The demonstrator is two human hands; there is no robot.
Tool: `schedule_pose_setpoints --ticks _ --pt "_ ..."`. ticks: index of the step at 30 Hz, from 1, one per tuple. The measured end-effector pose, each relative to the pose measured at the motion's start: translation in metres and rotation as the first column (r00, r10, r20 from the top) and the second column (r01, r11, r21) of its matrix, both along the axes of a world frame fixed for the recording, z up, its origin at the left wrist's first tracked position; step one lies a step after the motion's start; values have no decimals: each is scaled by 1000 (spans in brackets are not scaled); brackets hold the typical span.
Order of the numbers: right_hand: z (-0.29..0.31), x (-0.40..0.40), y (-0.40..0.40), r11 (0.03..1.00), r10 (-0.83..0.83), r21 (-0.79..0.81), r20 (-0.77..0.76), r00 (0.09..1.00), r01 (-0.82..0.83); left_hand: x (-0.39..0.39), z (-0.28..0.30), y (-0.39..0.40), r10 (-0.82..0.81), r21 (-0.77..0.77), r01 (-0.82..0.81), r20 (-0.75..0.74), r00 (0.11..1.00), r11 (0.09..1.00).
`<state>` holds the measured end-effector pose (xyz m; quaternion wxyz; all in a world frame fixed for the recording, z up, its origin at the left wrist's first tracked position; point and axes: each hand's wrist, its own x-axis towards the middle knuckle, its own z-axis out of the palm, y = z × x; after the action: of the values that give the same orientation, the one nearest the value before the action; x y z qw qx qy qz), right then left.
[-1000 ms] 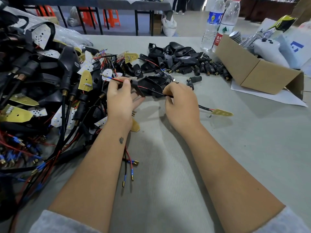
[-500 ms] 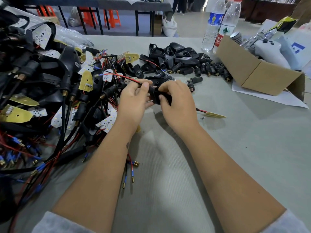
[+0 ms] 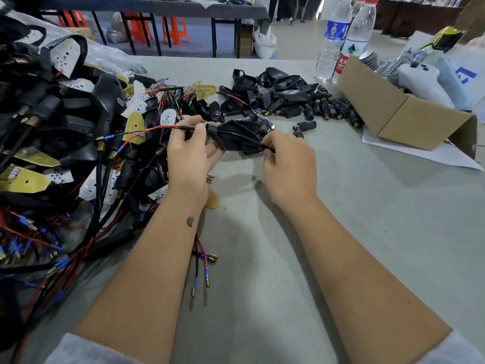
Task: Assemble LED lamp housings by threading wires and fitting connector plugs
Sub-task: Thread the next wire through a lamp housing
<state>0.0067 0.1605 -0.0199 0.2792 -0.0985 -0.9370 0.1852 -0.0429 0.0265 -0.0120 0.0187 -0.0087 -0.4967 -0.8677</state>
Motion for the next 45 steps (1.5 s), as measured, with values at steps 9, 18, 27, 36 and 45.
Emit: schedule_pose_setpoints --ticks 9,18,27,36,45 --pt "4 3 -6 982 179 -37 -148 973 -186 8 -3 8 -185 -318 158 -57 981 935" --pt "0 0 -5 984 23 -172 -144 989 -48 0 -5 2 -60 -114 56 -28 998 992" --pt "-4 -4 0 886 78 -443 -154 985 -140 -1 -4 -1 -19 5 19 -14 1000 1000" --pt "-3 -1 0 816 160 -509 -254 954 -273 0 -2 0 -61 -6 61 29 998 998" --pt "3 3 -5 615 207 -702 -296 933 -359 -1 -1 1 -65 -55 67 41 997 996"
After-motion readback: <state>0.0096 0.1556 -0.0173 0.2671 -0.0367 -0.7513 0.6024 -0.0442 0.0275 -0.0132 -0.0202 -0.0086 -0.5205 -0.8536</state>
